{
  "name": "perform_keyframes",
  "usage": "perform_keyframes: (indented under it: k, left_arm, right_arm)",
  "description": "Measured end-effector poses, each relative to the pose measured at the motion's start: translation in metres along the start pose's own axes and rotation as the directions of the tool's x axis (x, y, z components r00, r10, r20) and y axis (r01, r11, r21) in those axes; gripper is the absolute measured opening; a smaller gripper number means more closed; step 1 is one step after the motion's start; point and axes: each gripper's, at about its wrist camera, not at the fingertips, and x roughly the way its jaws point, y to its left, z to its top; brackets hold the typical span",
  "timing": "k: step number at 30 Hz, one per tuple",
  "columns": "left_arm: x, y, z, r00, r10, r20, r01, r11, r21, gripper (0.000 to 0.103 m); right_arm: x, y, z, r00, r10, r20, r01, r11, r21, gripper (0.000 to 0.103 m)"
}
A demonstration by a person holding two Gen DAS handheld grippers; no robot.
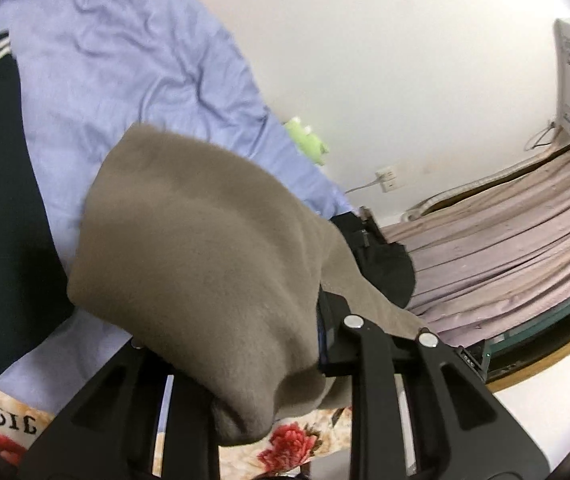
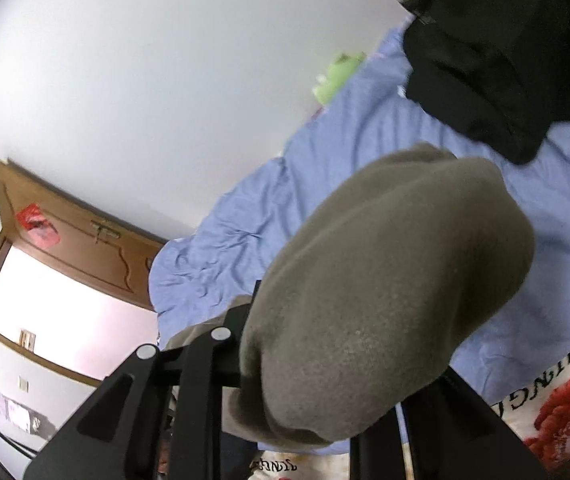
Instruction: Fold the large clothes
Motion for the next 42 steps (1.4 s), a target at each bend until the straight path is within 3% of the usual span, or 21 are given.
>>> perform_keyframes:
  k: [7, 10, 16, 20, 22, 25, 29, 31, 33, 35, 38, 40, 42]
  left_arm:
    - [-0.048, -0.064, 0.017, 0.998, -0.024, 0.051, 0.022, 0.998, 0.051, 0.021]
    - [-0.088, -0.08, 0.027, 0.996, -0.039, 0.085, 0.033, 0.997, 0.072, 0.021]
    - [-0.181, -0.081, 0.046, 0.981, -0.015, 0.196, -0.003, 0.995, 0.095, 0.021]
    - [-0.25, -0.062, 0.065, 0.959, 0.035, 0.28, -0.061, 0.994, 0.087, 0.021]
    - [-0.285, -0.05, 0.076, 0.944, 0.067, 0.323, -0.094, 0.993, 0.066, 0.021]
    - [-0.342, -0.029, 0.092, 0.907, 0.136, 0.398, -0.161, 0.987, 0.03, 0.021]
    - [-0.421, -0.002, 0.098, 0.839, 0.207, 0.503, -0.232, 0.973, -0.014, 0.021]
    - [-0.457, 0.016, 0.09, 0.796, 0.231, 0.559, -0.258, 0.966, -0.031, 0.021]
    - [-0.48, 0.031, 0.079, 0.761, 0.254, 0.597, -0.289, 0.957, -0.039, 0.021]
    - [-0.491, 0.055, 0.063, 0.744, 0.275, 0.608, -0.307, 0.95, -0.054, 0.021]
    - [-0.478, 0.095, 0.032, 0.737, 0.299, 0.606, -0.328, 0.942, -0.066, 0.021]
    - [-0.456, 0.131, 0.005, 0.738, 0.297, 0.605, -0.323, 0.944, -0.069, 0.022]
    - [-0.417, 0.179, -0.031, 0.764, 0.325, 0.557, -0.326, 0.94, -0.102, 0.022]
  right_arm:
    - [-0.037, 0.082, 0.004, 0.999, 0.047, 0.016, -0.045, 0.995, -0.087, 0.02]
    - [-0.042, 0.122, 0.0, 0.997, 0.073, 0.013, -0.071, 0.99, -0.125, 0.02]
    - [-0.015, 0.214, -0.017, 0.99, 0.134, -0.036, -0.138, 0.967, -0.213, 0.02]
    - [0.033, 0.286, -0.039, 0.978, 0.178, -0.112, -0.202, 0.943, -0.266, 0.02]
    - [0.07, 0.326, -0.053, 0.965, 0.2, -0.167, -0.241, 0.928, -0.282, 0.02]
    - [0.125, 0.381, -0.075, 0.941, 0.232, -0.245, -0.301, 0.905, -0.301, 0.02]
    - [0.181, 0.445, -0.113, 0.896, 0.288, -0.337, -0.399, 0.855, -0.331, 0.02]
    - [0.204, 0.47, -0.139, 0.858, 0.342, -0.384, -0.482, 0.795, -0.368, 0.02]
    - [0.224, 0.477, -0.16, 0.824, 0.376, -0.423, -0.541, 0.745, -0.391, 0.019]
    - [0.243, 0.467, -0.182, 0.807, 0.373, -0.459, -0.56, 0.731, -0.39, 0.019]
    - [0.285, 0.422, -0.215, 0.811, 0.294, -0.506, -0.532, 0.732, -0.426, 0.019]
    - [0.319, 0.37, -0.233, 0.813, 0.215, -0.541, -0.488, 0.759, -0.431, 0.02]
    - [0.346, 0.319, -0.248, 0.813, 0.138, -0.566, -0.428, 0.8, -0.421, 0.02]
